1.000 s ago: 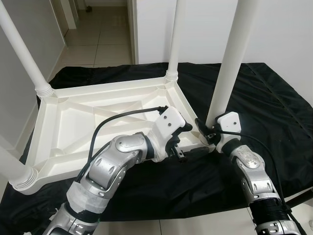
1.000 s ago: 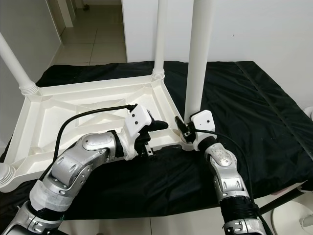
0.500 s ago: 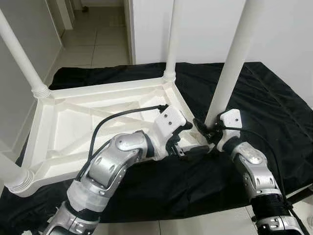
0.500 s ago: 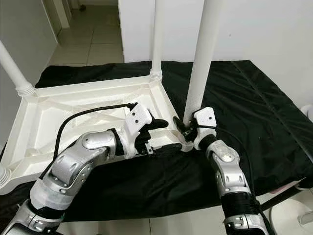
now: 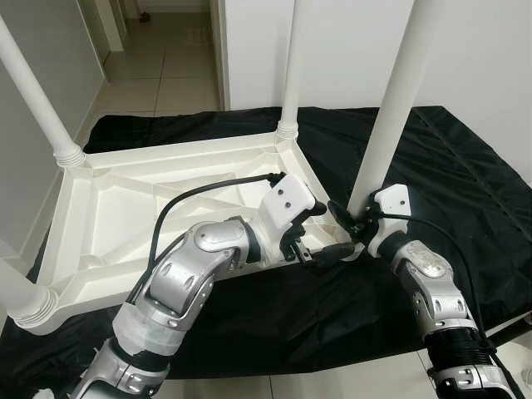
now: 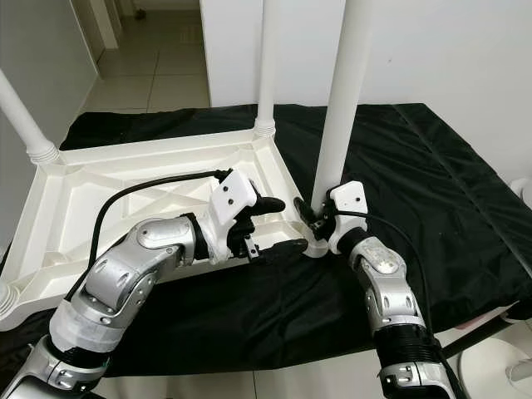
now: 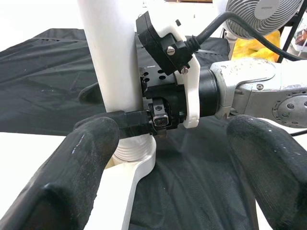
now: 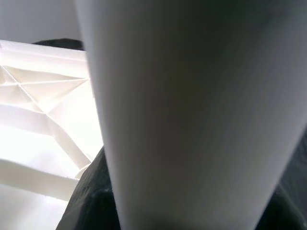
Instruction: Building children table
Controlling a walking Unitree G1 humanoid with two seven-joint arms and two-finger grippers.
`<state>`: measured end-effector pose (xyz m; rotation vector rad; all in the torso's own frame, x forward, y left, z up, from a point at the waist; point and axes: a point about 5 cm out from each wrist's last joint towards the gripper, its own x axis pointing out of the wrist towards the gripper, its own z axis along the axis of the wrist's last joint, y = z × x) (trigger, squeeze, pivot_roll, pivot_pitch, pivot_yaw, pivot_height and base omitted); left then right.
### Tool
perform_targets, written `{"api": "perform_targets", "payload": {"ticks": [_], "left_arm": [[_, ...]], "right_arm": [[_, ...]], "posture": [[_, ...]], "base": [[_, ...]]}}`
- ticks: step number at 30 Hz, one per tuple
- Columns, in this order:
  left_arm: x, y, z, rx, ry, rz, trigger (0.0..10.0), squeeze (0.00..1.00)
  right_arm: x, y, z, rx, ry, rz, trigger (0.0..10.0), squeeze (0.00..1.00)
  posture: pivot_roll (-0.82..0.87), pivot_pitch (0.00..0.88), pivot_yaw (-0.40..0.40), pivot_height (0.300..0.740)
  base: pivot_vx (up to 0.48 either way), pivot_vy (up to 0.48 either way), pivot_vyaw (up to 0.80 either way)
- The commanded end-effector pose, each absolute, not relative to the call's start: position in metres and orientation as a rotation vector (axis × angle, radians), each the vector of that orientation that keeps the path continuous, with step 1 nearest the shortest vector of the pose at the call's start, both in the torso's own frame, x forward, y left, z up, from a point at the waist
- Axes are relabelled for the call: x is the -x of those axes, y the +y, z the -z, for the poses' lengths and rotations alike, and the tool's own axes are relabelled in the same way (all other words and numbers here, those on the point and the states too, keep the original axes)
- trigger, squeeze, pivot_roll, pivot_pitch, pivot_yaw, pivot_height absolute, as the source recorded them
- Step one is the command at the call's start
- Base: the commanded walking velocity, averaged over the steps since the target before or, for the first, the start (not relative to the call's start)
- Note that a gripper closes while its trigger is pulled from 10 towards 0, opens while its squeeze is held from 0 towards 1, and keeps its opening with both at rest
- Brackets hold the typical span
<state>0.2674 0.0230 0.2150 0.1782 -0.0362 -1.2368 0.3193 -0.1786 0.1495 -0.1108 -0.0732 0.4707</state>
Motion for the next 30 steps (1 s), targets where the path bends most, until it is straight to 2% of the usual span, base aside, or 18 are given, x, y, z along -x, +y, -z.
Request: {"api": "perform_targets", "payload": {"ticks": [1, 12, 21, 24, 30], "left_arm": [[-0.270, 0.025, -0.219, -0.184, -0.056, 1.168, 10.0, 0.00], [-0.271, 0.025, -0.221, -0.191, -0.062, 1.163, 10.0, 0.00], [-0.272, 0.025, -0.221, -0.194, -0.068, 1.158, 10.0, 0.00], [-0.272, 0.025, -0.222, -0.196, -0.072, 1.155, 10.0, 0.00], [-0.273, 0.026, -0.222, -0.195, -0.074, 1.150, 10.0, 0.00]], "right_arm": [[-0.314, -0.176, -0.121, -0.004, 0.062, -0.457, 10.0, 0.00], [-0.314, -0.181, -0.110, -0.139, 0.106, -0.332, 10.0, 0.00], [-0.310, -0.179, -0.106, -0.112, 0.073, -0.320, 10.0, 0.00], [-0.302, -0.173, -0.110, -0.096, -0.007, -0.371, 10.0, 0.00], [-0.296, -0.171, -0.105, -0.126, 0.003, -0.363, 10.0, 0.00]], "posture": [[-0.05, 0.017, 0.015, 0.740], [-0.05, 0.018, 0.019, 0.740], [-0.05, 0.016, 0.019, 0.740], [-0.04, 0.016, 0.018, 0.740], [-0.05, 0.017, 0.020, 0.740]], "base": [[0.000, 0.000, 0.00], [0.000, 0.000, 0.00], [0.000, 0.000, 0.00], [0.000, 0.000, 0.00], [0.000, 0.000, 0.00]]}}
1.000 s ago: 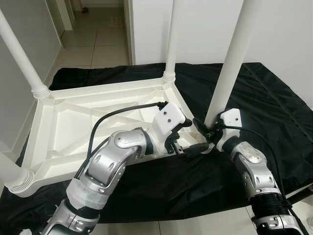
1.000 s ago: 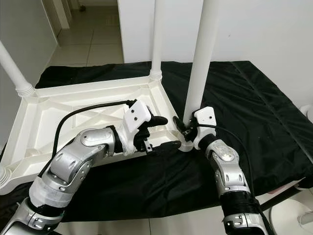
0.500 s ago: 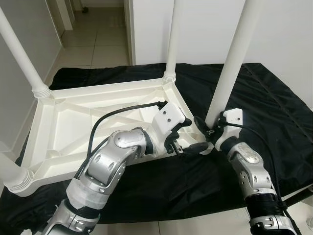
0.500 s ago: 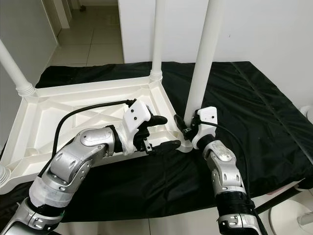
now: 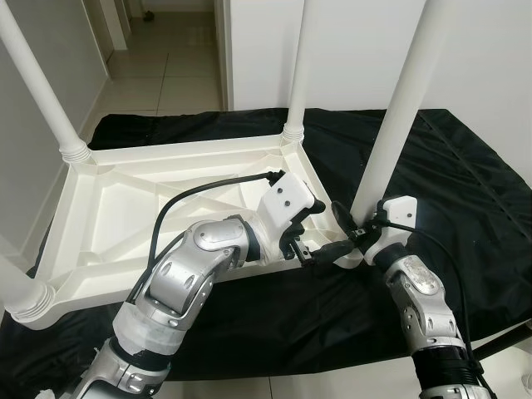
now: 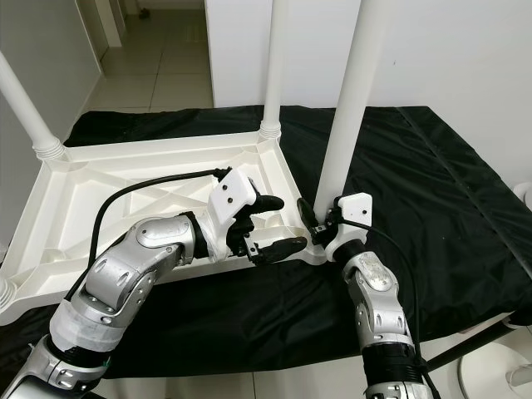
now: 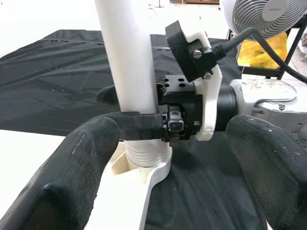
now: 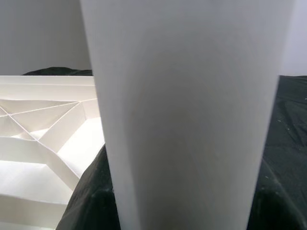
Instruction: Building children table
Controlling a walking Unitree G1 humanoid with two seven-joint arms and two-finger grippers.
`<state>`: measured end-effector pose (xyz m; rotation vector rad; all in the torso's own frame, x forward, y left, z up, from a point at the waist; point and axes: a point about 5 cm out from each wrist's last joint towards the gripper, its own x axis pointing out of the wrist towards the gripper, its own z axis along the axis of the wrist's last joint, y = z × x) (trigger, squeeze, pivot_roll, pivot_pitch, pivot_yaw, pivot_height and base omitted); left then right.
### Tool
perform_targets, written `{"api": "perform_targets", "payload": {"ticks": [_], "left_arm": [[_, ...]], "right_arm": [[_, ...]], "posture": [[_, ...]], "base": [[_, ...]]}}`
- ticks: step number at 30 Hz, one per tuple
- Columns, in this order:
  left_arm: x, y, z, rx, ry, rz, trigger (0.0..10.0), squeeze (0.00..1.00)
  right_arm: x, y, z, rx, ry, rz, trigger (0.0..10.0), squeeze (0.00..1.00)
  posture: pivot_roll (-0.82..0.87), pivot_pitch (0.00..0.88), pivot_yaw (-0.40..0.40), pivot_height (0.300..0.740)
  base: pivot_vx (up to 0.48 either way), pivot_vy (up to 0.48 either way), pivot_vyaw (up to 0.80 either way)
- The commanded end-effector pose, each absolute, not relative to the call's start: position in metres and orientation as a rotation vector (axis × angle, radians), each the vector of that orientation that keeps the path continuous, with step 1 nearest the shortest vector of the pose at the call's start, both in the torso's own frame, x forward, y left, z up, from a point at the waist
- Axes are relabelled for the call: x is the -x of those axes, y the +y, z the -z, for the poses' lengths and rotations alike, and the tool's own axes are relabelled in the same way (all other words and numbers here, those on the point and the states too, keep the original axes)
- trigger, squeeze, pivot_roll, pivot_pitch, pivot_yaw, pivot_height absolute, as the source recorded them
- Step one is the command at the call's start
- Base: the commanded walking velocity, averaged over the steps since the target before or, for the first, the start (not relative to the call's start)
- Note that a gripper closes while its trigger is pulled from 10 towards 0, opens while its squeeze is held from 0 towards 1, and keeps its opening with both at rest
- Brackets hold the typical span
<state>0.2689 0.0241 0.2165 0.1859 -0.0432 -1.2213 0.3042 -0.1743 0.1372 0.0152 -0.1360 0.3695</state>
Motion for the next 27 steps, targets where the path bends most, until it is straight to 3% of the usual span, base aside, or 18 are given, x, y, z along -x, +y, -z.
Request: {"api": "perform_targets", "payload": {"ticks": [1, 13, 17, 24, 27], "left_arm": [[-0.273, 0.025, -0.222, -0.196, -0.074, 1.151, 10.0, 0.00], [-0.273, 0.024, -0.223, -0.195, -0.082, 1.151, 10.0, 0.00], [-0.273, 0.023, -0.223, -0.192, -0.087, 1.148, 10.0, 0.00], [-0.274, 0.022, -0.224, -0.187, -0.090, 1.140, 10.0, 0.00], [-0.274, 0.024, -0.224, -0.188, -0.090, 1.134, 10.0, 0.00]], "right_arm": [[-0.299, -0.174, -0.105, -0.132, 0.017, -0.329, 10.0, 0.00], [-0.312, -0.165, -0.113, -0.144, 0.047, -0.082, 10.0, 0.00], [-0.314, -0.155, -0.120, -0.188, 0.014, 0.122, 10.0, 0.00], [-0.317, -0.133, -0.122, -0.190, 0.008, 0.061, 10.0, 0.00], [-0.316, -0.128, -0.130, -0.153, -0.028, -0.077, 10.0, 0.00]], "posture": [[-0.05, 0.017, 0.023, 0.740], [-0.05, 0.011, 0.014, 0.740], [-0.06, 0.011, 0.009, 0.740], [-0.05, 0.011, 0.002, 0.740], [-0.05, 0.012, -0.001, 0.740]], "base": [[0.000, 0.000, 0.00], [0.000, 0.000, 0.00], [0.000, 0.000, 0.00], [0.000, 0.000, 0.00], [0.000, 0.000, 0.00]]}}
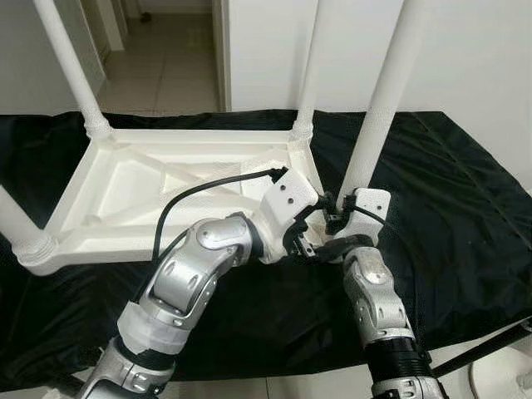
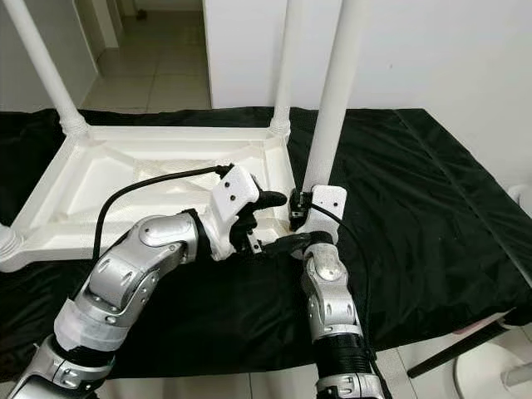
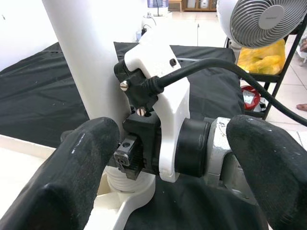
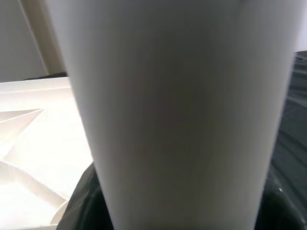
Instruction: Building children table
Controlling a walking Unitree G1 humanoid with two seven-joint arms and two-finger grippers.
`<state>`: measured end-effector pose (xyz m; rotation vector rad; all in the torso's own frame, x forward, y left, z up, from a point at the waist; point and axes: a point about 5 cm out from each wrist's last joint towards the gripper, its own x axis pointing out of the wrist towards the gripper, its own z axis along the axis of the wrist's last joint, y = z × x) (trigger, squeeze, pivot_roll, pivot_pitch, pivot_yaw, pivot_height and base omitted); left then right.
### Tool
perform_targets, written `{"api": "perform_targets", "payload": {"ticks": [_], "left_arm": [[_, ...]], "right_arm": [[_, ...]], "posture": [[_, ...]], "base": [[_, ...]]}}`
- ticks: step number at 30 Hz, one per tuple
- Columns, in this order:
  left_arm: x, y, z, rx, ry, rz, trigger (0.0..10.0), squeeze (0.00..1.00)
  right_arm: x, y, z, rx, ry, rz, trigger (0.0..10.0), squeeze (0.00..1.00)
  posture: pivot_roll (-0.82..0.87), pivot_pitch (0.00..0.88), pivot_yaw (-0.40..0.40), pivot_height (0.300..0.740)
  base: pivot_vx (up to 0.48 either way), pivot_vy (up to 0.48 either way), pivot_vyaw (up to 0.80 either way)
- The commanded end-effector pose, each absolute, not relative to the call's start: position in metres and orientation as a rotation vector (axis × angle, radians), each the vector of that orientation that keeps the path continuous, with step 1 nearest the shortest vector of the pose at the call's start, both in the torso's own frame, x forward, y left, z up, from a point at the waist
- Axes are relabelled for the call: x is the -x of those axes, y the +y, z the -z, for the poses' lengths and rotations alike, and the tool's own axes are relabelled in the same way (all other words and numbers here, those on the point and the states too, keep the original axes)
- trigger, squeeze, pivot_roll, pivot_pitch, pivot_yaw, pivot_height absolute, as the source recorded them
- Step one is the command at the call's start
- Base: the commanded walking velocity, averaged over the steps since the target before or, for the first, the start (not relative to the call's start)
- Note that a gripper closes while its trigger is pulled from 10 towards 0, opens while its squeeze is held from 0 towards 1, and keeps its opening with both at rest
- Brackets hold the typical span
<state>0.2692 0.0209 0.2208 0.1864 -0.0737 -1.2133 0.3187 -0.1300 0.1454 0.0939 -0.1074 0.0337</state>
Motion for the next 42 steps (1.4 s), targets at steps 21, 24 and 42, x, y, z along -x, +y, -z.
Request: {"api": "perform_targets", "payload": {"ticks": [21, 24, 42], "left_arm": [[-0.276, 0.025, -0.227, -0.193, -0.106, 1.120, 10.0, 0.00], [-0.276, 0.025, -0.227, -0.192, -0.107, 1.122, 10.0, 0.00], [-0.277, 0.025, -0.228, -0.196, -0.112, 1.123, 10.0, 0.00]], "right_arm": [[-0.295, -0.157, -0.135, 0.193, -0.212, -0.367, 10.0, 0.00], [-0.295, -0.158, -0.131, 0.183, -0.203, -0.377, 10.0, 0.00], [-0.295, -0.172, -0.111, -0.146, -0.177, -0.265, 10.0, 0.00]], "posture": [[-0.05, 0.007, 0.003, 0.740], [-0.05, 0.007, 0.004, 0.740], [-0.05, 0.007, 0.011, 0.740]], "base": [[0.000, 0.000, 0.00], [0.000, 0.000, 0.00], [0.000, 0.000, 0.00]]}}
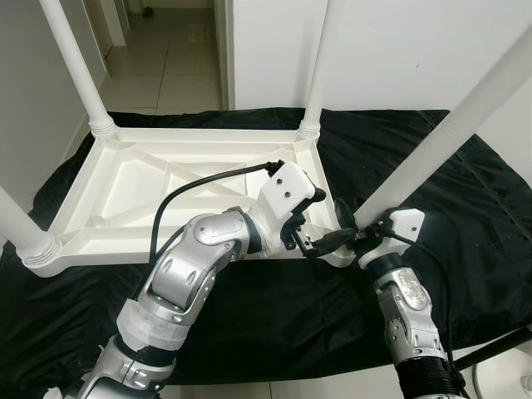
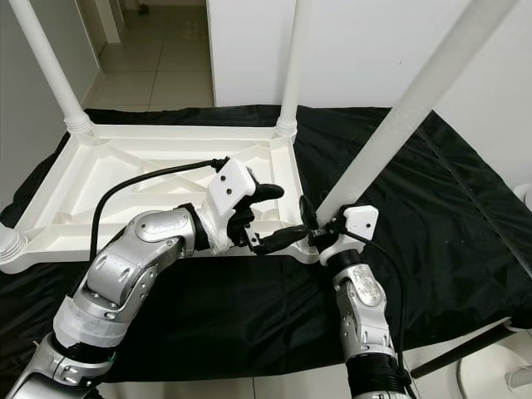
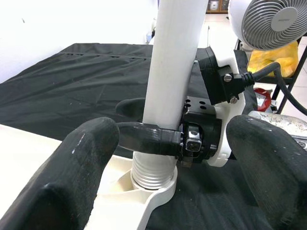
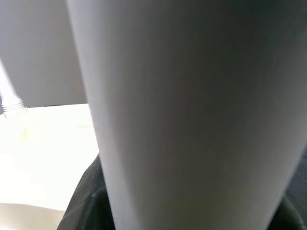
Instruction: Building children table
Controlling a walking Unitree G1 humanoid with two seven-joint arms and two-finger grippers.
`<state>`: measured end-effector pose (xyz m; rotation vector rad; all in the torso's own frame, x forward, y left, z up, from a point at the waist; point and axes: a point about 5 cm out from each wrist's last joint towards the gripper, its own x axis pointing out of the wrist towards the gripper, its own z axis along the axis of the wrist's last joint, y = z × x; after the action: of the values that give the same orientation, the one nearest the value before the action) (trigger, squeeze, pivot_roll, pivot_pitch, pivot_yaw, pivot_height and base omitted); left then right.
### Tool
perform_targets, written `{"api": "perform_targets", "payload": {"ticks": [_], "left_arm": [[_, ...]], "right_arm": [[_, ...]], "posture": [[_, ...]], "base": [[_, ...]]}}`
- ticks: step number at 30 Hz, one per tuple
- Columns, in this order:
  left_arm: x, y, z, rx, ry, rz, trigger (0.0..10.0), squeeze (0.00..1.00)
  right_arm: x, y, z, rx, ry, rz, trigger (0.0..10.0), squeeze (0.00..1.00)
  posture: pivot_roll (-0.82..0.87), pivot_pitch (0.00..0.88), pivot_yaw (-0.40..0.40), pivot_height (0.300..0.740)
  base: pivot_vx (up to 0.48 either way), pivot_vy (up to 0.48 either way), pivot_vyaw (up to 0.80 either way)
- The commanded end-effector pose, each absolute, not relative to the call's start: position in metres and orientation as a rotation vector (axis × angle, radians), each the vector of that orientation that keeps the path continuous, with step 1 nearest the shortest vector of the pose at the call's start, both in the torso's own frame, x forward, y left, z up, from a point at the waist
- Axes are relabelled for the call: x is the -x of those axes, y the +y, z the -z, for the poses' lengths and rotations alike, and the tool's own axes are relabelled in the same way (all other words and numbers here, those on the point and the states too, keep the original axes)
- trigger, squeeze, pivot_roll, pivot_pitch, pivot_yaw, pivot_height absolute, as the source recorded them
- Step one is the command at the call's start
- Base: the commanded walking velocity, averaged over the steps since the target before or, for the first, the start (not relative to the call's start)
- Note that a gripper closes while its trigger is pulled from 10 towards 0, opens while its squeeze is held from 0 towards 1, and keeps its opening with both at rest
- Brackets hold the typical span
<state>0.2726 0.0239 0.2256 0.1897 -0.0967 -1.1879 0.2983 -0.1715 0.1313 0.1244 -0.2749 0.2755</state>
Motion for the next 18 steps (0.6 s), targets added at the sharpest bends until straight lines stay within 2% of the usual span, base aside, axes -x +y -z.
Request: {"api": "perform_targets", "payload": {"ticks": [1, 5, 6, 12, 15, 18], "left_arm": [[-0.277, 0.025, -0.228, -0.196, -0.112, 1.123, 10.0, 0.00], [-0.277, 0.025, -0.229, -0.195, -0.112, 1.123, 10.0, 0.00], [-0.277, 0.025, -0.229, -0.195, -0.112, 1.123, 10.0, 0.00], [-0.277, 0.025, -0.229, -0.194, -0.113, 1.123, 10.0, 0.00], [-0.277, 0.025, -0.229, -0.193, -0.113, 1.122, 10.0, 0.00], [-0.277, 0.025, -0.229, -0.194, -0.114, 1.120, 10.0, 0.00]], "right_arm": [[-0.295, -0.172, -0.111, -0.161, -0.171, -0.262, 10.0, 0.00], [-0.299, -0.174, -0.109, -0.151, -0.129, -0.252, 10.0, 0.00], [-0.304, -0.175, -0.106, -0.106, -0.068, -0.255, 10.0, 0.00], [-0.309, -0.175, -0.102, -0.031, 0.015, -0.272, 10.0, 0.00], [-0.311, -0.174, -0.102, 0.001, 0.034, -0.304, 10.0, 0.00], [-0.314, -0.172, -0.103, 0.102, 0.077, -0.421, 10.0, 0.00]], "posture": [[-0.05, 0.008, 0.012, 0.740], [-0.05, 0.009, 0.012, 0.740], [-0.05, 0.009, 0.012, 0.740], [-0.05, 0.008, 0.011, 0.740], [-0.05, 0.008, 0.011, 0.740], [-0.05, 0.008, 0.009, 0.740]], "base": [[0.000, 0.000, 0.00], [0.000, 0.000, 0.00], [0.000, 0.000, 0.00], [0.000, 0.000, 0.00], [0.000, 0.000, 0.00], [0.000, 0.000, 0.00]]}}
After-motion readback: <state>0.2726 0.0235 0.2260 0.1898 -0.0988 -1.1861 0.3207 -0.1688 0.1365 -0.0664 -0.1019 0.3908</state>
